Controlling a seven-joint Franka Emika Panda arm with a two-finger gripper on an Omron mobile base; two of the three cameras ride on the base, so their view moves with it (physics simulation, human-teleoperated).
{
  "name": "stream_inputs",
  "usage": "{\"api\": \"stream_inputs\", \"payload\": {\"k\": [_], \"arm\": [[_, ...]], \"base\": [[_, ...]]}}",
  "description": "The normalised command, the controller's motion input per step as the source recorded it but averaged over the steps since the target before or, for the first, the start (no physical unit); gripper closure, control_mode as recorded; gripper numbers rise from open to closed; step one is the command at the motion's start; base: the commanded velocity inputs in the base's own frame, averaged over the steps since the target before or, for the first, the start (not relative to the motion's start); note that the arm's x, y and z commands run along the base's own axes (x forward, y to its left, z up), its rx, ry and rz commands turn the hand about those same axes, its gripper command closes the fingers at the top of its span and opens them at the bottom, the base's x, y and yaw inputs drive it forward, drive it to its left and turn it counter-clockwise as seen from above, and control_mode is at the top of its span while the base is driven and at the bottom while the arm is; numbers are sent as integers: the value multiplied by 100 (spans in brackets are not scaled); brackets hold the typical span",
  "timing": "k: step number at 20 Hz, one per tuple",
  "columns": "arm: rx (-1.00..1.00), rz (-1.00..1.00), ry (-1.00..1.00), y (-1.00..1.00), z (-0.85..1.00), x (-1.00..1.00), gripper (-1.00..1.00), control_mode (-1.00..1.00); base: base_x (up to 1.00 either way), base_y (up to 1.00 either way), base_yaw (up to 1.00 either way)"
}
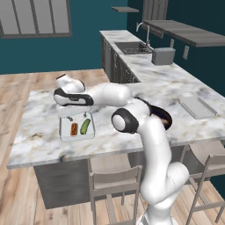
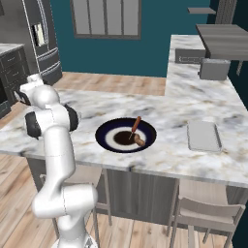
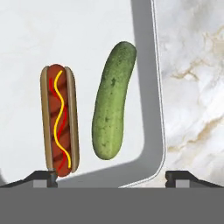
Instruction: Place one cooked food and one vegetable from the large plate to each tupperware container.
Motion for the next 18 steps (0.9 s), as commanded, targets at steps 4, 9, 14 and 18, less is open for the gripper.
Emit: {"api": "stream_inputs", "payload": {"k": [4,9,14,18], "arm": [[3,-1,-10,-96,30,-60,-100,-100],[0,0,-7,-100,27,-48,-100,-100],[1,0,-11,-98,30,-50,-100,-100],[4,0,-1,-96,39,-24,-100,-100]], "base": [[0,0,0],[0,0,0],[0,0,0],[0,0,0]]}}
